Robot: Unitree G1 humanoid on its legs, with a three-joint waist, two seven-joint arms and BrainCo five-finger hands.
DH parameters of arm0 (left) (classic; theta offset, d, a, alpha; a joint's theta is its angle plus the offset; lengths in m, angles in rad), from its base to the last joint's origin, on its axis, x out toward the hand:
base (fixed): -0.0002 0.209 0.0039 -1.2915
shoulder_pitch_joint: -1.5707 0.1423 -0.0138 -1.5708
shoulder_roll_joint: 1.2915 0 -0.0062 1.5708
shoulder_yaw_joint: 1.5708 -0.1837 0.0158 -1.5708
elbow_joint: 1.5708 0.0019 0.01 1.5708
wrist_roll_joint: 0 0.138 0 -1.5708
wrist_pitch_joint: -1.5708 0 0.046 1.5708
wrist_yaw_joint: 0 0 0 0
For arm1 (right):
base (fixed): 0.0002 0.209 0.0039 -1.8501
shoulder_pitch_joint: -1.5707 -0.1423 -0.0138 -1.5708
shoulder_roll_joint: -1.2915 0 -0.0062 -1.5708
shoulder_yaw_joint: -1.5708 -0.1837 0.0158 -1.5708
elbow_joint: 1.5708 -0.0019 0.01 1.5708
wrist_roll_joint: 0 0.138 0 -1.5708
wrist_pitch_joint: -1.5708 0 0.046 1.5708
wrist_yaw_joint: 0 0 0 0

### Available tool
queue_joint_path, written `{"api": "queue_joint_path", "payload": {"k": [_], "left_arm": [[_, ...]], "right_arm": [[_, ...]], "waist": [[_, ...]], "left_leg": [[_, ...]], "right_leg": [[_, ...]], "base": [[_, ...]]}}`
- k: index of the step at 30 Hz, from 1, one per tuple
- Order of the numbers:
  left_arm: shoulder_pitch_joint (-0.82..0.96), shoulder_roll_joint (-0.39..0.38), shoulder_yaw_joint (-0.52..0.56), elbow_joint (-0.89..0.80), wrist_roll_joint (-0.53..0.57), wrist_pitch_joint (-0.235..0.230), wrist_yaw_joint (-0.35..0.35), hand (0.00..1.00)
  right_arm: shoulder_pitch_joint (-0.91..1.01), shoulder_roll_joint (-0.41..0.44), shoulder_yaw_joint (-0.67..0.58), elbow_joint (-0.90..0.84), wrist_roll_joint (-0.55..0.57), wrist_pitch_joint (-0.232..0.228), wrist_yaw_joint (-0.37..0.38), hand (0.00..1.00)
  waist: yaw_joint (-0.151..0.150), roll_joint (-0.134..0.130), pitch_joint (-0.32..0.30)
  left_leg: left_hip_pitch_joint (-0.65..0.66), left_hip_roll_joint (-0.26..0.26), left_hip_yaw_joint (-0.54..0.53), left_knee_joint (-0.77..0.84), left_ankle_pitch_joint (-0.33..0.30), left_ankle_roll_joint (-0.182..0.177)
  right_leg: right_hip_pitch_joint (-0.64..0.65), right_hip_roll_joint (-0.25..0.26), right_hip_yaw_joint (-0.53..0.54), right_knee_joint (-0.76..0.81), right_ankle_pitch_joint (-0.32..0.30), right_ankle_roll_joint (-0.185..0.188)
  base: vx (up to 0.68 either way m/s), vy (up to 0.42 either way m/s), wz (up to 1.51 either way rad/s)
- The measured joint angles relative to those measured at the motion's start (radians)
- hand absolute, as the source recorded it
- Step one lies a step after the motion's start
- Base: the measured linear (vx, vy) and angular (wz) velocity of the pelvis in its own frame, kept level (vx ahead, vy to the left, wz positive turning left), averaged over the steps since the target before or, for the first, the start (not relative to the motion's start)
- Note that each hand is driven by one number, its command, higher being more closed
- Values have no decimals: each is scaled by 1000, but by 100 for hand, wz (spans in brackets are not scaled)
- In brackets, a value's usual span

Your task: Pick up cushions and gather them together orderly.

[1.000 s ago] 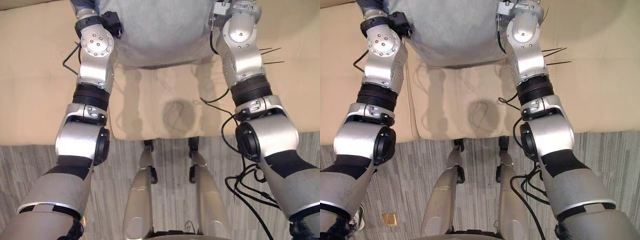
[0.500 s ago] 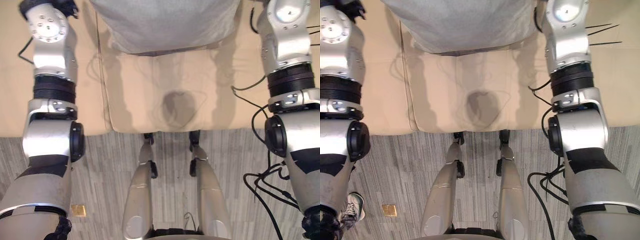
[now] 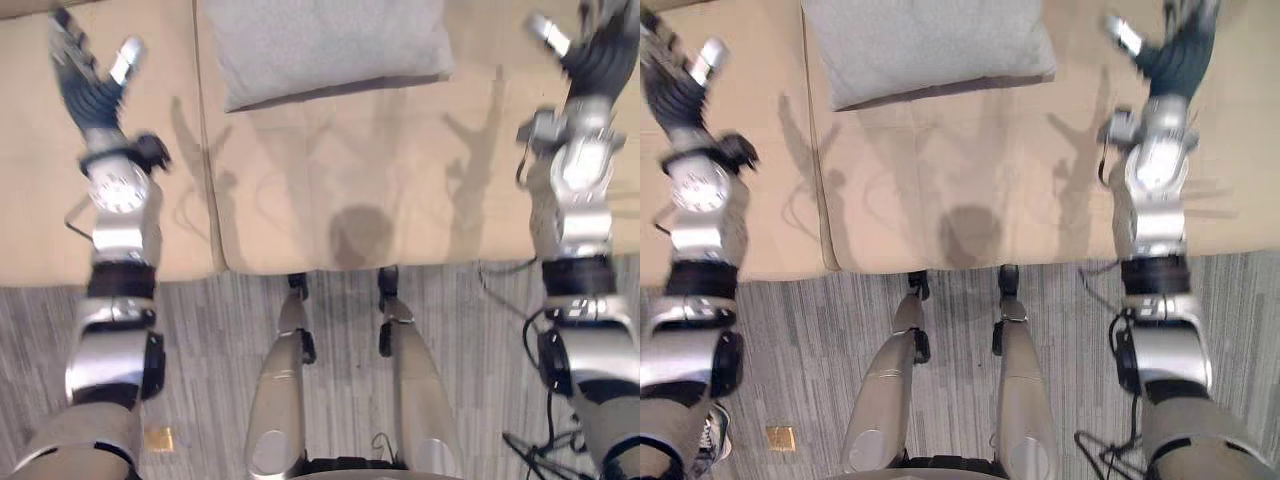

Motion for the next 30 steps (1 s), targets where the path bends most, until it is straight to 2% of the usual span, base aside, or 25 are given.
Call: {"api": "queue_joint_path", "payload": {"k": [4, 5, 7, 9, 14, 18, 22, 26, 27, 28, 29, 30], "left_arm": [[313, -179, -72, -39, 46, 3, -69, 0], [410, -225, -104, -38, 71, 9, -102, 0], [543, -262, -145, -34, 108, 21, -148, 0], [617, -267, -161, -3, 141, 23, -183, 0], [767, -267, -139, 163, 209, 42, -259, 0], [805, -268, -117, 231, 257, 52, -297, 0], [820, -264, -115, 272, 290, 54, -319, 0], [804, -258, -114, 277, 300, 56, -318, 0], [779, -250, -115, 277, 297, 58, -318, 0], [769, -251, -115, 276, 296, 60, -317, 0], [764, -258, -105, 271, 293, 62, -316, 0], [760, -261, -80, 268, 282, 65, -314, 0]], "right_arm": [[338, 152, 32, -59, -38, 2, 53, 0], [436, 193, 60, -54, -85, 10, 73, 0], [548, 242, 107, -13, -174, 24, 104, 0], [614, 267, 121, 51, -240, 33, 133, 0], [720, 280, 109, 302, -382, 59, 192, 0], [772, 273, 78, 380, -435, 70, 216, 0], [789, 264, 57, 459, -452, 90, 238, 0], [761, 264, 37, 494, -445, 99, 240, 0], [753, 273, 34, 496, -429, 106, 232, 0], [753, 271, 33, 498, -423, 107, 227, 0], [750, 272, 31, 504, -405, 111, 225, 0], [749, 286, 31, 508, -395, 124, 224, 0]], "waist": [[-1, -1, -6], [2, -3, -40], [1, -3, -92], [1, -2, -120], [0, -18, -246], [-4, -22, -299], [-25, -42, -316], [-26, -64, -313], [-27, -83, -310], [-27, -82, -310], [-29, -63, -300], [-35, -63, -292]], "left_leg": [[80, 1, 0, 0, -30, 5], [88, 1, 0, 0, -41, -3], [107, 1, -1, 0, -51, -6], [148, 0, -1, 0, -58, -8], [303, -12, 24, 0, -102, -2], [389, -19, 44, -1, -131, 0], [471, -21, 81, -3, -150, -3], [446, -24, 148, 7, -151, 0], [368, -32, 159, 90, -166, 34], [335, -25, 158, 132, -179, 52], [317, 12, 161, 163, -195, 60], [318, 21, 156, 183, -195, 61]], "right_leg": [[92, 0, -4, -25, -18, 3], [106, 0, -4, -37, -29, 4], [137, 1, -6, -63, -32, 6], [189, 1, -9, -86, -32, 7], [366, 0, 0, -165, -34, 21], [450, -6, 24, -190, -39, 29], [514, -7, 59, -208, -43, 34], [458, -4, 134, -205, -8, 66], [397, -23, 152, -183, 35, 98], [374, -23, 151, -176, 53, 111], [365, -3, 133, -151, 57, 117], [325, -9, 84, 65, -53, 56]], "base": [[17, -72, 2], [62, -70, 2], [91, -62, 0], [93, -46, 3], [135, -44, -6], [77, -1, -19], [22, 6, -20], [-34, 12, -53], [-72, 28, -55], [-57, 0, -38], [-83, -30, -14], [-99, -53, 11]]}}
